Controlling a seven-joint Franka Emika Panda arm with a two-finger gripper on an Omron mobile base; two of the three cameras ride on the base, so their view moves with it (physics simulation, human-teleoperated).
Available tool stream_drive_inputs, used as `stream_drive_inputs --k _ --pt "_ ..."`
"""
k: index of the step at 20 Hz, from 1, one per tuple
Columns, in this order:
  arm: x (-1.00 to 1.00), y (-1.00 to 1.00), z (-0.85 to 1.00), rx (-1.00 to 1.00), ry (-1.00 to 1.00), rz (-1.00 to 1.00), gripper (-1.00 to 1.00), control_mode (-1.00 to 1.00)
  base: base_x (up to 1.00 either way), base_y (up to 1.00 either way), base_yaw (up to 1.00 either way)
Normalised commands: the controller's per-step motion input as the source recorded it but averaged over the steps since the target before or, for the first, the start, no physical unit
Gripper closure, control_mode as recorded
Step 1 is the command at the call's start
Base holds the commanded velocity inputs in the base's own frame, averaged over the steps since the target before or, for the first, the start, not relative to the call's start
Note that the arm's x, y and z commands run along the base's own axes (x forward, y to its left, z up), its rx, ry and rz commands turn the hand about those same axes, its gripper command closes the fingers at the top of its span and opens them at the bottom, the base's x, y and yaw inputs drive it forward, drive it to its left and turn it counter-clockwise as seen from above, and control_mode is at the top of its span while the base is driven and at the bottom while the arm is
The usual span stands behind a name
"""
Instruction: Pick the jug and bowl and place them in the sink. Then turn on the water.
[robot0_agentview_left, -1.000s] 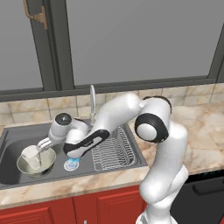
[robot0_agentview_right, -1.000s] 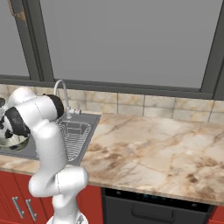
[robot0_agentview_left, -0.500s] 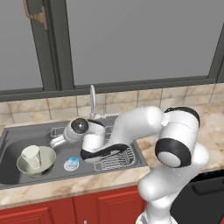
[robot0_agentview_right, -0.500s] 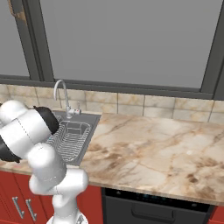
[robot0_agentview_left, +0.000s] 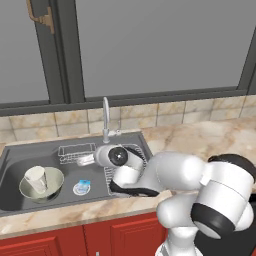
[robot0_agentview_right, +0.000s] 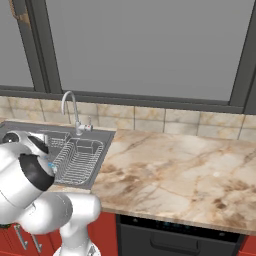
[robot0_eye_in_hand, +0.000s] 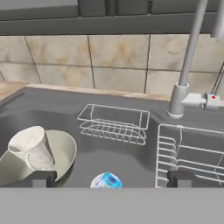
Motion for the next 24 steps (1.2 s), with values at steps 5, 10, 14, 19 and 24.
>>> stream_drive_inputs --k 5,10,14,19,24 --pt "0.0 -0.56 0.18 0.17 -0.03 -0.05 -1.0 -1.0 0.0 0.0 0.0" --pt "0.0 -0.54 0.07 0.2 0.0 0.0 -1.0 -1.0 0.0 0.0 0.0" --pt "0.03 -0.38 0.01 0.15 0.0 0.0 -1.0 -1.0 0.0 0.0 0.0" --pt "0.08 -0.22 0.0 0.1 0.0 0.0 -1.0 -1.0 0.0 0.0 0.0" --pt "0.02 -0.3 0.0 0.02 -0.08 0.0 -1.0 -1.0 0.0 0.0 0.0"
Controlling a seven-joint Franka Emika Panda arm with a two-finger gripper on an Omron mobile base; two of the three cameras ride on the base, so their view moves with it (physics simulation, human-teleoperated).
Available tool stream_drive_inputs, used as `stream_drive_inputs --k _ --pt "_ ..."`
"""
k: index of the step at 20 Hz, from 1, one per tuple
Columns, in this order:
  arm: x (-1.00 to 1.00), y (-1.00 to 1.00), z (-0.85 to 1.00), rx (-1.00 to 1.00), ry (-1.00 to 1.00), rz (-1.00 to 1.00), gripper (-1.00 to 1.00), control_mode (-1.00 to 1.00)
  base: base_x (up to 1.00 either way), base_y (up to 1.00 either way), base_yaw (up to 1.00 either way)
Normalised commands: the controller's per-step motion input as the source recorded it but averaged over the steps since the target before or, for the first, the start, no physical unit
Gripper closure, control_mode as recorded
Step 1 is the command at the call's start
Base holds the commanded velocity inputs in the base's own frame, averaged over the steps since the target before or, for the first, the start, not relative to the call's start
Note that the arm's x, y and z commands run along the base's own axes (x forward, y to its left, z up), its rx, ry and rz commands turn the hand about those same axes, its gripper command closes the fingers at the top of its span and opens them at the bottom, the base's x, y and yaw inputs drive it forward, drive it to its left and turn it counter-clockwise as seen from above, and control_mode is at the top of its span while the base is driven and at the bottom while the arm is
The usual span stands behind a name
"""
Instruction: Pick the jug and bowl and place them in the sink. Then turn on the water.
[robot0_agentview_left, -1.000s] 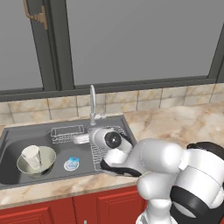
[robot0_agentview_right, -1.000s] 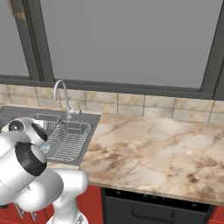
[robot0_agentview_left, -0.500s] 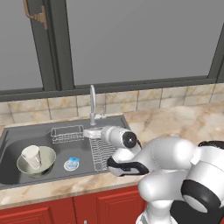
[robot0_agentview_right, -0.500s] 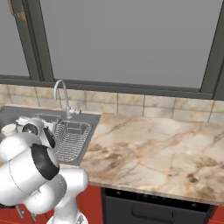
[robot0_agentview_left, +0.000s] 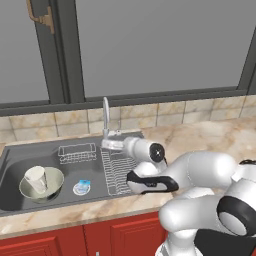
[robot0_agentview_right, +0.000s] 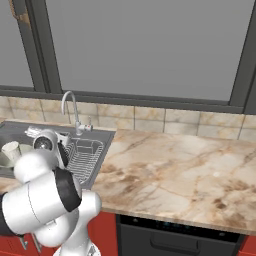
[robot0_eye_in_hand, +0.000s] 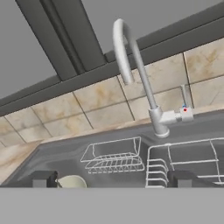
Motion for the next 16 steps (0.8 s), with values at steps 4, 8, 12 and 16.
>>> stream_drive_inputs --k 4,8,12,16 --pt "0.0 -0.37 0.0 -0.01 -0.2 0.0 -1.0 -1.0 0.0 0.0 0.0" --pt "0.0 -0.2 0.0 -0.07 -0.19 -0.02 -1.0 -1.0 0.0 0.0 0.0" --pt "0.0 -0.18 -0.01 -0.08 -0.11 -0.04 -1.0 -1.0 0.0 0.0 0.0" --pt "0.0 -0.19 0.0 -0.06 -0.03 -0.04 -1.0 -1.0 0.0 0.0 0.0"
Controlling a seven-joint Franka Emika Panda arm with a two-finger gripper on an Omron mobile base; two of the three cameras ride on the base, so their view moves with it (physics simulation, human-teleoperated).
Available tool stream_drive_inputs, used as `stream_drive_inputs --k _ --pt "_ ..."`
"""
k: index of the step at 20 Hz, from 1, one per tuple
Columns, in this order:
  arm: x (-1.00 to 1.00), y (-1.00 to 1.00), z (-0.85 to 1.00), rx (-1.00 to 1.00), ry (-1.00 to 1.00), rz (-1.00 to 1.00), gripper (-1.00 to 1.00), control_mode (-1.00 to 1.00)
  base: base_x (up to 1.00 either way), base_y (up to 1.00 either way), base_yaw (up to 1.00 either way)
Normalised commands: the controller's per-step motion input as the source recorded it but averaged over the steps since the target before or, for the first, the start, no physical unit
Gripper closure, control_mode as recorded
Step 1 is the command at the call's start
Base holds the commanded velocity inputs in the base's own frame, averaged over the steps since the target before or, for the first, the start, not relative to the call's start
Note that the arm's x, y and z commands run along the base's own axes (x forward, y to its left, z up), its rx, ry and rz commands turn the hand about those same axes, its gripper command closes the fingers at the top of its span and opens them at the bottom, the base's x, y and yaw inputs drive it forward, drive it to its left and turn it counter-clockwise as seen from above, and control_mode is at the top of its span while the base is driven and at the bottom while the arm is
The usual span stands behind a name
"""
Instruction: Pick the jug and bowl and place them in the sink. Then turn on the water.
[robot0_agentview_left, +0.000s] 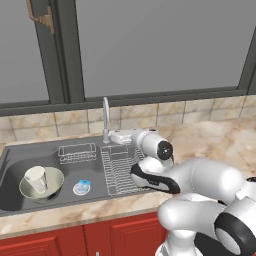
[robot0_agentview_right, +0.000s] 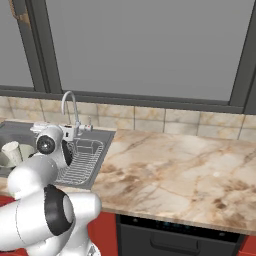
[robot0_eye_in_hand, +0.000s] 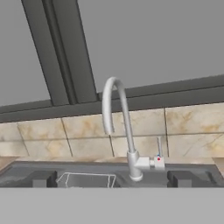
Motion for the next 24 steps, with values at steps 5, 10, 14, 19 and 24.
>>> stream_drive_inputs --k 5,10,14,19,24 --pt "0.0 -0.29 0.0 -0.03 -0.01 -0.04 -1.0 -1.0 0.0 0.0 0.0" --pt "0.0 -0.37 0.0 -0.01 0.0 -0.01 -1.0 -1.0 0.0 0.0 0.0" --pt "0.0 -0.33 -0.08 0.0 0.0 0.0 -1.0 -1.0 0.0 0.0 0.0" --pt "0.0 -0.26 -0.24 0.0 0.0 0.0 -1.0 -1.0 0.0 0.0 0.0" --pt "0.0 -0.14 -0.29 0.0 0.0 0.0 -1.0 -1.0 0.0 0.0 0.0"
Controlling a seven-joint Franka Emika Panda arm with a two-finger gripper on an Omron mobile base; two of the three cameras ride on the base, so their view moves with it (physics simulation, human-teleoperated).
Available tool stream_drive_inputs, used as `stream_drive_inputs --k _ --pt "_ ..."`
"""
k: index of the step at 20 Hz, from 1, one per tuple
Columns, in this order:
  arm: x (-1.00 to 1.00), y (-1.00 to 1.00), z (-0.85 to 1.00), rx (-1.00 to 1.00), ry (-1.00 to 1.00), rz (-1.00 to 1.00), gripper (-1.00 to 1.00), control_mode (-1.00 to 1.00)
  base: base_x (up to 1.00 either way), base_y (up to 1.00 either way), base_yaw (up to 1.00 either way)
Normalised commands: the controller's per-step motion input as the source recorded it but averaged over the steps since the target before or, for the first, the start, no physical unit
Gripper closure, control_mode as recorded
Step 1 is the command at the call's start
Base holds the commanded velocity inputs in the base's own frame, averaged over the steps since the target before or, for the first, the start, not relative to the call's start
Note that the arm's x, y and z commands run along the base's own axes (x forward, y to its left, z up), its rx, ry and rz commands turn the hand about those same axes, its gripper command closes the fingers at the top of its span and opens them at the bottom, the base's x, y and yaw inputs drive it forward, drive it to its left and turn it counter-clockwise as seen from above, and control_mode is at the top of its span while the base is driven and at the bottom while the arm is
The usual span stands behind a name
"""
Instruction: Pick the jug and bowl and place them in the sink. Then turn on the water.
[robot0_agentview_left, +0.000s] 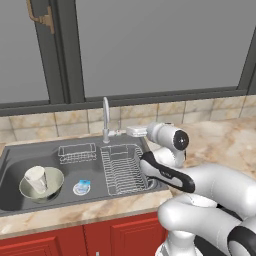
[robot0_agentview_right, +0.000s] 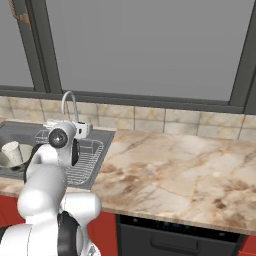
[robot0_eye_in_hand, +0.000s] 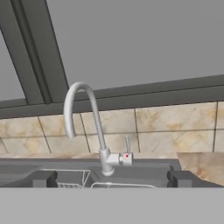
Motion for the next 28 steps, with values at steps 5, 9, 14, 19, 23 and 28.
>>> stream_drive_inputs --k 5,9,14,19,23,28 --pt "0.0 0.0 -0.33 0.0 0.0 -0.01 -1.0 -1.0 0.0 0.0 0.0" --pt "0.0 0.0 -0.35 0.0 0.0 0.0 -1.0 -1.0 0.0 0.0 0.0" --pt "0.0 0.0 -0.31 0.0 0.0 0.0 -1.0 -1.0 0.0 0.0 0.0" --pt "0.0 0.0 -0.33 0.0 0.0 0.0 -1.0 -1.0 0.0 0.0 0.0" --pt "0.0 0.0 -0.35 0.0 0.0 -0.01 -1.0 -1.0 0.0 0.0 0.0" --pt "0.01 0.0 -0.35 0.0 -0.01 -0.03 -1.0 -1.0 0.0 0.0 0.0"
